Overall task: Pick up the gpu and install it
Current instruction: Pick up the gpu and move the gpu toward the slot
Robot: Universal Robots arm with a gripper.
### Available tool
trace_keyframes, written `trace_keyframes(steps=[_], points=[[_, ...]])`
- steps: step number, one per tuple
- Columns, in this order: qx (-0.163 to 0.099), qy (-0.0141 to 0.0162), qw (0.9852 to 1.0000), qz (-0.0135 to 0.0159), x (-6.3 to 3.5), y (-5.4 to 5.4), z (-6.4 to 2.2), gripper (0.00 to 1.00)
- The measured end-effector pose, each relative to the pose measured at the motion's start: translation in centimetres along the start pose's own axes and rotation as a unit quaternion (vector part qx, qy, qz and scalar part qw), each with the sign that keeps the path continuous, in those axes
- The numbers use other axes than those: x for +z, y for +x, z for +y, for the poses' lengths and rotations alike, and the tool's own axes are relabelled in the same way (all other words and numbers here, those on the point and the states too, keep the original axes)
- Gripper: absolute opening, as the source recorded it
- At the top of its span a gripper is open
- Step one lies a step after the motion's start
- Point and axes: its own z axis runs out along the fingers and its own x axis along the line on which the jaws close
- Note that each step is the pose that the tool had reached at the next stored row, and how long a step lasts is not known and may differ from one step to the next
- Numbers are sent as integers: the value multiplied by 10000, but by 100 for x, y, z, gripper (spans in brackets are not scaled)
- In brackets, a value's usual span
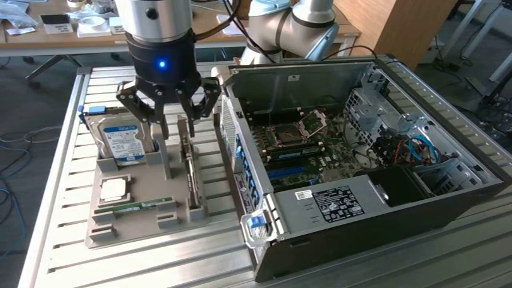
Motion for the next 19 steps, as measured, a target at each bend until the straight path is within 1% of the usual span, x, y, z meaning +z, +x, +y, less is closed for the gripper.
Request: trace_keyframes(steps=[1, 3, 8, 19], points=[[0, 0, 10000, 1, 37, 1, -2, 47], [0, 0, 10000, 0, 71, 2, -3, 47], [0, 0, 10000, 0, 101, 3, -5, 47], [0, 0, 10000, 1, 298, 8, -14, 47]])
